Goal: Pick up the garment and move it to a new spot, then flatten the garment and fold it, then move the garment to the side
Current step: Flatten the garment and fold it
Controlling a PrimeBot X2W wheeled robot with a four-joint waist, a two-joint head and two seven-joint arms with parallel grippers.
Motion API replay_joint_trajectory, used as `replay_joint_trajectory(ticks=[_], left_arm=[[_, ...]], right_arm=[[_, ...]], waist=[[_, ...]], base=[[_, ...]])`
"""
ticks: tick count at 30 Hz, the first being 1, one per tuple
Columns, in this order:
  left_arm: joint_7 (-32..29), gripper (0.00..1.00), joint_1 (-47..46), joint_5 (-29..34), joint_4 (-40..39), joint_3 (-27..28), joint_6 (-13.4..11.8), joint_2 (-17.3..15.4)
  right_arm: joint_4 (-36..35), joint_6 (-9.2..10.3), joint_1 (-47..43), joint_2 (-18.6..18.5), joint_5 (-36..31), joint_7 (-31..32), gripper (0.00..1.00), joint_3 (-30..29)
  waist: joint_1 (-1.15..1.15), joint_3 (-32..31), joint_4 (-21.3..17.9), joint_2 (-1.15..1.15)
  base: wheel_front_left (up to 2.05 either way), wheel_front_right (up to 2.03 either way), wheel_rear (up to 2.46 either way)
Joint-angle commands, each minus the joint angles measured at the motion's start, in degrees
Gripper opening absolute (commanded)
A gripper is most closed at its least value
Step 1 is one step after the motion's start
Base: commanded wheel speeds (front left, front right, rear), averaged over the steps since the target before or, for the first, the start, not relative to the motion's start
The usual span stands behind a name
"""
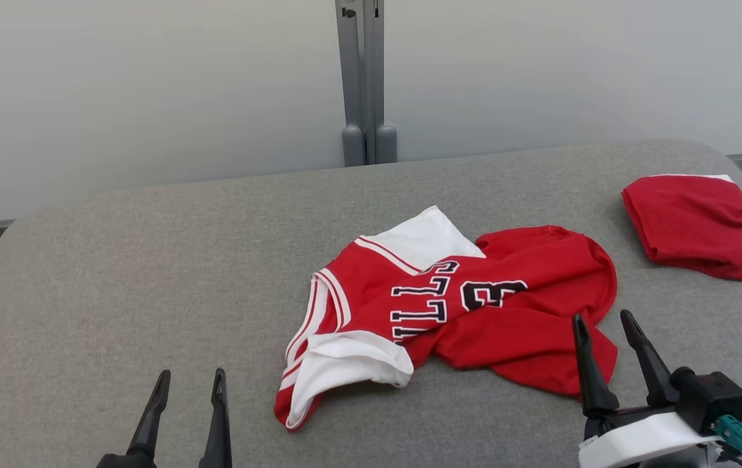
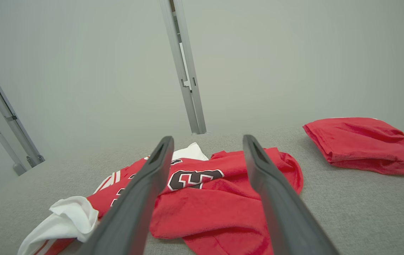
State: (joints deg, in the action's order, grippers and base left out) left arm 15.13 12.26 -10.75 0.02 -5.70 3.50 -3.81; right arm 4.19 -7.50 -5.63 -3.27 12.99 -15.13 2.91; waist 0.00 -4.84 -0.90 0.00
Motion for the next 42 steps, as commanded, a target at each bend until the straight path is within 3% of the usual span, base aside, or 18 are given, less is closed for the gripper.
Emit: replay_joint_trajectory(ticks=[1,42], left_arm=[[0.00,1.00,0.62,0.36,0.16,0.19,0.38,0.38],[0.00,1.00,-2.70,4.73,5.13,-2.10,1.56,0.89]], right_arm=[[0.04,0.02,-0.77,0.03,0.10,-0.01,1.00,0.11],[0.43,0.02,-1.55,-0.10,0.10,-0.01,1.00,0.88]], waist=[[0.00,-1.00,-0.67,0.00],[0.00,-0.59,-1.58,0.00]], base=[[0.00,0.00,0.00],[0.00,0.00,0.00]])
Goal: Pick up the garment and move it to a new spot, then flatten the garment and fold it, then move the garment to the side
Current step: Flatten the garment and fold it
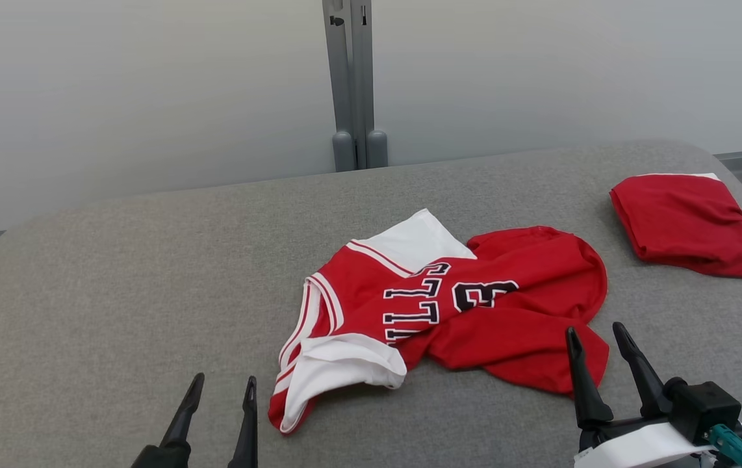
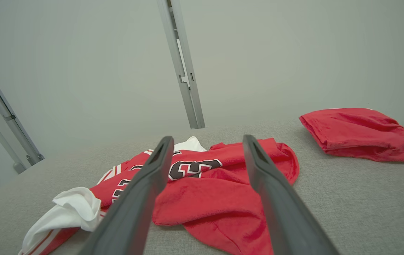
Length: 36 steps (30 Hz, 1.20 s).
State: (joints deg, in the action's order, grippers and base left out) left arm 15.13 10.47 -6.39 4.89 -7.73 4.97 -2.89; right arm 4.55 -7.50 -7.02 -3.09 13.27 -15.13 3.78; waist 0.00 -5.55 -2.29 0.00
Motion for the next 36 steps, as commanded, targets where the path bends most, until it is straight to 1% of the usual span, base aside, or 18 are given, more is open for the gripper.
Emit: replay_joint_trajectory(ticks=[1,8,11,15,18,20,23,26,29,32,36], left_arm=[[0.00,1.00,-1.32,0.39,0.95,-0.46,0.16,-0.02],[0.00,1.00,-5.76,-1.05,8.02,-3.82,0.85,-0.05],[0.00,1.00,-9.21,-0.50,12.57,-5.96,1.16,-0.05],[-0.01,1.00,-14.18,-1.94,19.44,-8.31,1.45,-0.07],[0.00,1.00,-17.75,-2.48,23.90,-9.66,0.61,-0.09],[-0.03,1.00,-20.00,-4.36,27.13,-10.53,0.40,-0.09],[-0.51,1.00,-23.14,-6.50,30.71,-11.45,-0.57,-0.09],[-0.66,1.00,-25.90,-7.89,33.97,-11.78,-1.90,-0.11],[-0.47,1.00,-27.91,-9.23,35.94,-11.90,-2.60,-0.11],[-0.38,1.00,-29.45,-10.00,37.80,-12.08,-2.68,-0.11],[-0.27,1.00,-30.79,-10.88,39.51,-13.45,-1.20,-0.11]], right_arm=[[0.07,0.02,-0.17,-0.34,-0.17,-0.01,1.00,0.07],[0.06,0.02,0.67,-0.70,-0.33,-0.01,1.00,0.55],[0.11,0.02,1.30,-0.90,-0.50,-0.01,1.00,0.91],[0.03,0.02,1.73,-1.36,-0.71,-0.01,1.00,1.19],[0.18,0.02,2.02,-1.79,-0.77,-0.01,1.00,1.57],[0.15,0.02,2.52,-2.01,-0.76,-0.01,1.00,1.71],[-0.04,0.02,3.26,-2.17,-0.80,-0.01,1.00,1.98],[-0.08,0.02,4.05,-2.29,-0.89,-0.01,1.00,2.23],[-0.09,0.02,4.52,-2.30,-0.97,-0.01,1.00,2.26],[-0.12,0.02,4.87,-2.26,-0.96,-0.01,1.00,2.08],[0.12,0.02,4.98,-2.13,-0.97,-0.01,1.00,1.92]], waist=[[0.00,0.22,-0.34,0.00],[0.00,1.87,-1.09,0.00],[0.00,3.25,-1.26,0.00],[0.00,5.00,-1.30,0.00],[0.00,6.13,-1.46,0.00],[0.00,6.86,-1.62,0.00],[0.00,8.20,-1.92,0.00],[0.00,9.30,-2.19,0.00],[0.00,9.99,-2.28,0.00],[0.00,10.31,-2.30,0.00],[0.00,10.32,-2.33,0.00]], base=[[0.00,0.00,0.00],[0.00,0.00,0.00],[0.00,0.00,0.00],[0.00,0.00,0.00],[0.00,0.00,0.00],[0.00,0.00,0.00],[0.00,0.00,0.00],[0.00,0.00,0.00],[0.00,0.00,0.00],[0.00,0.00,0.00],[0.00,0.00,0.00]])
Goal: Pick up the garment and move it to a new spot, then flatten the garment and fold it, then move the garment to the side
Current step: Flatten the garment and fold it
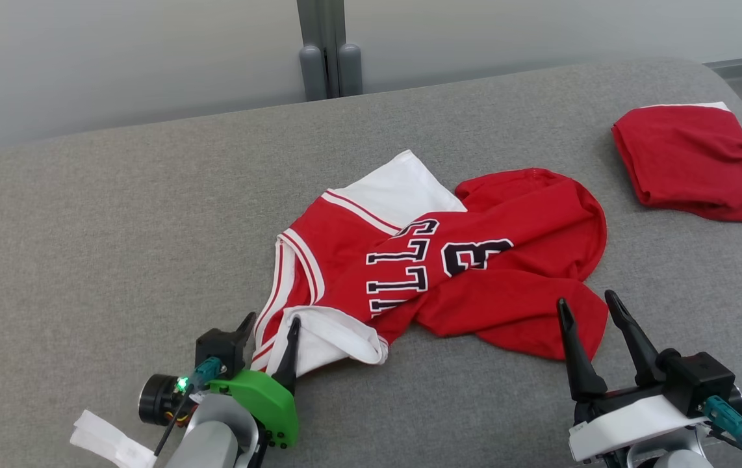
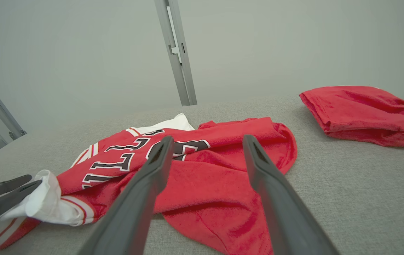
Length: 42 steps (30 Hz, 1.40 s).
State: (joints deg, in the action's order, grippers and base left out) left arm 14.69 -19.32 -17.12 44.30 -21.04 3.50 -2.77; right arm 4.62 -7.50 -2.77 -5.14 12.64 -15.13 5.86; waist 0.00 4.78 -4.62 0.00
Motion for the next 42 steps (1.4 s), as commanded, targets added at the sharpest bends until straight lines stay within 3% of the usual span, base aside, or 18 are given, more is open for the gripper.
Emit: replay_joint_trajectory(ticks=[1,5,6,11,12,20,24,33,37,42], left_arm=[[0.20,1.00,-1.32,-0.31,0.28,-0.42,0.52,-0.22],[0.28,1.00,-2.32,-0.52,1.54,-1.33,1.01,-0.23],[0.28,0.93,-2.60,-0.49,1.84,-1.57,1.14,-0.23],[-0.08,0.41,-3.77,-0.89,2.97,-2.55,2.11,-0.57],[-0.23,0.00,-4.02,-1.10,3.22,-2.73,2.29,-0.68],[0.16,0.00,-5.25,-1.25,1.76,-4.42,3.46,-1.64],[0.53,0.00,-3.70,-0.66,-3.31,-3.14,2.47,-3.03],[0.49,0.00,6.54,1.59,-25.98,2.32,-0.06,-6.86],[0.49,0.00,9.44,2.23,-31.32,3.31,-0.34,-7.62],[0.50,0.00,10.65,2.59,-33.56,3.45,-0.45,-7.78]], right_arm=[[0.12,0.02,0.74,-0.01,-0.35,-0.01,1.00,-0.15],[0.35,0.02,0.94,0.25,-0.28,-0.01,1.00,0.17],[0.37,0.02,1.05,0.35,-0.21,-0.01,1.00,0.25],[0.31,0.02,1.46,0.63,0.13,-0.01,1.00,0.47],[0.25,0.02,1.51,0.68,0.21,-0.01,1.00,0.49],[0.21,0.02,1.80,1.00,0.13,-0.01,1.00,-0.04],[1.17,0.02,1.30,1.17,-0.11,-0.01,1.00,-0.67],[14.37,0.02,0.56,1.76,-0.98,-0.01,1.00,-6.87],[18.67,0.01,2.22,2.20,0.39,-0.06,1.00,-9.63],[22.42,0.01,3.58,2.16,4.11,-0.06,1.00,-7.93]], waist=[[0.00,-0.04,-0.05,0.00],[0.00,-0.06,-0.44,0.00],[0.00,0.00,-0.59,0.00],[0.00,0.52,-1.35,0.00],[0.00,0.67,-1.51,0.00],[0.00,1.15,-2.15,0.00],[0.00,0.98,-1.86,0.00],[0.00,1.26,1.87,0.00],[0.00,1.55,3.28,0.00],[0.00,1.87,4.26,0.00]], base=[[0.00,0.00,0.00],[0.00,0.00,0.00],[0.00,0.00,0.00],[0.00,0.00,0.00],[0.00,0.00,0.00],[0.00,0.00,0.00],[0.00,0.00,0.00],[0.00,0.00,0.00],[0.00,0.00,0.00],[0.00,0.00,0.00]])
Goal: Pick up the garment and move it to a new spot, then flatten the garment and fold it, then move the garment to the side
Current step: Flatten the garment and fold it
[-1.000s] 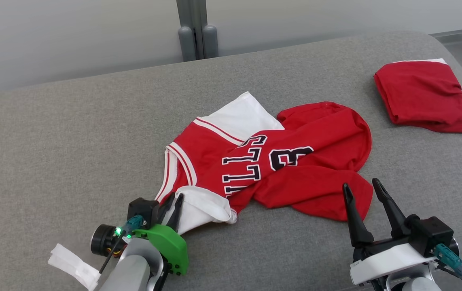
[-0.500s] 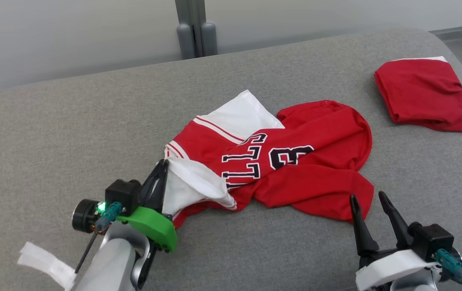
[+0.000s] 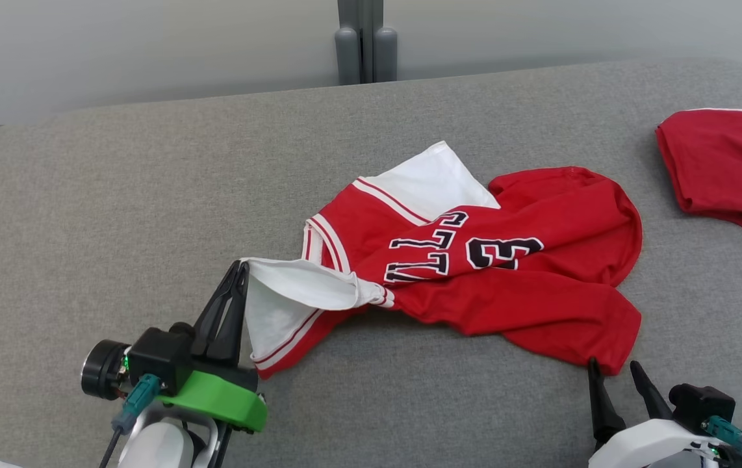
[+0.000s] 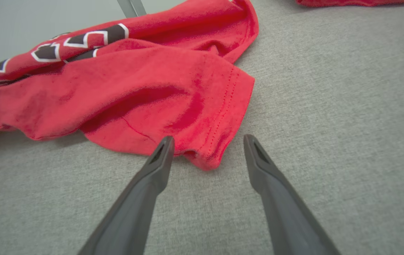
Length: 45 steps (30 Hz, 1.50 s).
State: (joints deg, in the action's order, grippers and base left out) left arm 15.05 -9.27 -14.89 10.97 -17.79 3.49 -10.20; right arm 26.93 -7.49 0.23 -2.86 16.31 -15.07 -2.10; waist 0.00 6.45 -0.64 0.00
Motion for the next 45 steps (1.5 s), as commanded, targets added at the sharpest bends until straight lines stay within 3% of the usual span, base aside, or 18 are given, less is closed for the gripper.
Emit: replay_joint_trajectory(ticks=[1,10,11,12,15,22,29,33,37,40,45], left_arm=[[0.15,0.00,0.70,0.41,-0.40,0.20,-0.45,-0.35],[0.15,0.00,0.87,0.72,-0.90,0.36,-0.64,-0.18],[0.15,0.00,0.94,0.75,-0.96,0.42,-0.67,-0.21],[0.15,0.00,1.00,0.82,-1.00,0.46,-0.68,-0.25],[0.15,0.00,1.08,0.93,-0.99,0.55,-0.57,-0.32],[0.15,0.00,0.98,1.35,-2.10,1.42,-0.50,-0.45],[0.16,0.00,-0.18,1.87,-8.22,3.58,0.55,-2.72],[-1.65,0.00,-3.33,0.26,-13.84,5.34,1.52,-5.46],[-7.33,0.00,-9.88,-2.44,-19.77,7.33,2.49,-8.74],[-12.47,0.00,-17.18,-4.96,-23.05,8.39,2.91,-10.64],[-20.69,0.00,-28.95,-9.07,-23.19,8.19,3.38,-12.25]], right_arm=[[1.39,0.00,0.75,-0.10,1.48,-0.13,1.00,0.52],[3.09,0.00,1.19,-0.09,2.54,-0.13,1.00,2.68],[2.89,0.00,1.03,-0.12,2.32,-0.13,0.83,2.73],[2.75,0.00,0.94,-0.12,2.21,-0.13,0.50,2.77],[2.29,0.00,0.72,-0.10,2.03,-0.13,0.00,2.64],[-1.16,0.00,-0.93,-1.28,0.75,-0.14,0.00,3.32],[-14.57,0.00,-3.15,-5.61,0.76,-0.14,0.00,1.06],[-23.04,0.00,-1.82,-9.93,1.45,-0.13,0.00,-0.45],[-29.97,0.01,0.84,-16.42,2.72,0.16,0.00,-1.32],[-35.12,0.01,4.21,-21.48,4.23,2.84,0.00,-3.00],[-38.75,0.01,13.53,-26.70,8.20,8.42,0.00,-3.57]], waist=[[0.00,0.26,0.40,0.00],[0.00,0.19,0.40,0.00],[0.00,0.15,0.28,0.00],[0.00,0.13,0.19,0.00],[0.00,-0.03,-0.01,0.00],[0.00,-1.39,-0.29,0.00],[0.00,-3.58,-0.74,0.00],[0.00,-4.13,-0.84,0.00],[0.00,-3.96,-0.24,0.00],[0.00,-2.97,0.24,0.00],[0.00,0.35,0.50,0.00]], base=[[0.00,0.00,0.00],[0.00,0.00,0.00],[0.00,0.00,0.00],[0.00,0.00,0.00],[0.00,0.00,0.00],[0.00,0.00,0.00],[0.00,0.00,0.00],[0.00,0.00,0.00],[0.00,0.00,0.00],[0.00,0.00,0.00],[0.00,0.00,0.00]])
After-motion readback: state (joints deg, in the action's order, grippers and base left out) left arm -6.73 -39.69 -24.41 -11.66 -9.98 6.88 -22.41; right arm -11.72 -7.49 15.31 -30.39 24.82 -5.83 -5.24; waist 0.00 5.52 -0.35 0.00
